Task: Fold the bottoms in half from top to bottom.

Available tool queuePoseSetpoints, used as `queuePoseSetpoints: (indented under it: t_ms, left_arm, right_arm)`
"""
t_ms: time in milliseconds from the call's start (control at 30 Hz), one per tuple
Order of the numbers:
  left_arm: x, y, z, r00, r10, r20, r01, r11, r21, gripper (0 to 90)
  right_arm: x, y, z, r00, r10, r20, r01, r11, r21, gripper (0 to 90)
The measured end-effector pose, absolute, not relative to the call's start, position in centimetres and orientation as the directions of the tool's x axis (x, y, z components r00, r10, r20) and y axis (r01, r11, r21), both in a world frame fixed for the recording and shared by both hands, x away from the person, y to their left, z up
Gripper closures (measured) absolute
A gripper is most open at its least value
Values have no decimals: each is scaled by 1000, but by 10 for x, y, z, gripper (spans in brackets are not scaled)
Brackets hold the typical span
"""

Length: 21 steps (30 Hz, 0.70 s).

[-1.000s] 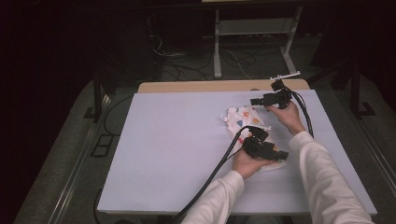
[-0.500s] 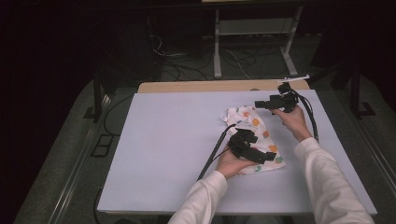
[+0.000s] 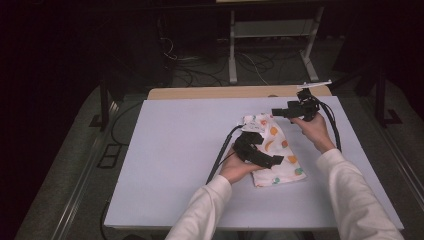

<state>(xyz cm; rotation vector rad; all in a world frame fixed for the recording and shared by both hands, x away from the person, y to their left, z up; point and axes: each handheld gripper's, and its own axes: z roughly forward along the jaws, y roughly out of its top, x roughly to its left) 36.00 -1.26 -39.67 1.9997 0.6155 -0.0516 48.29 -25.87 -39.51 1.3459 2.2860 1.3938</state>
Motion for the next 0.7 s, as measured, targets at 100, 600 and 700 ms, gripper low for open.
queuePoseSetpoints:
  t_ms: [100, 600, 700]
  left_arm:
    - [363, -5, -392, 870, 405, -279, 437, -374, 818, 0]
    - [385, 21, -384, 851, 454, -264, 452, -376, 809, 0]
    - [391, 26, -381, 848, 461, -262, 454, -377, 808, 0]
  right_arm:
    - [482, -259, -395, -589, 749, 302, 614, 173, 770, 9]
    - [477, -263, -388, -595, 751, 285, 603, 183, 776, 8]
    - [475, -265, -388, -593, 751, 291, 608, 181, 773, 7]
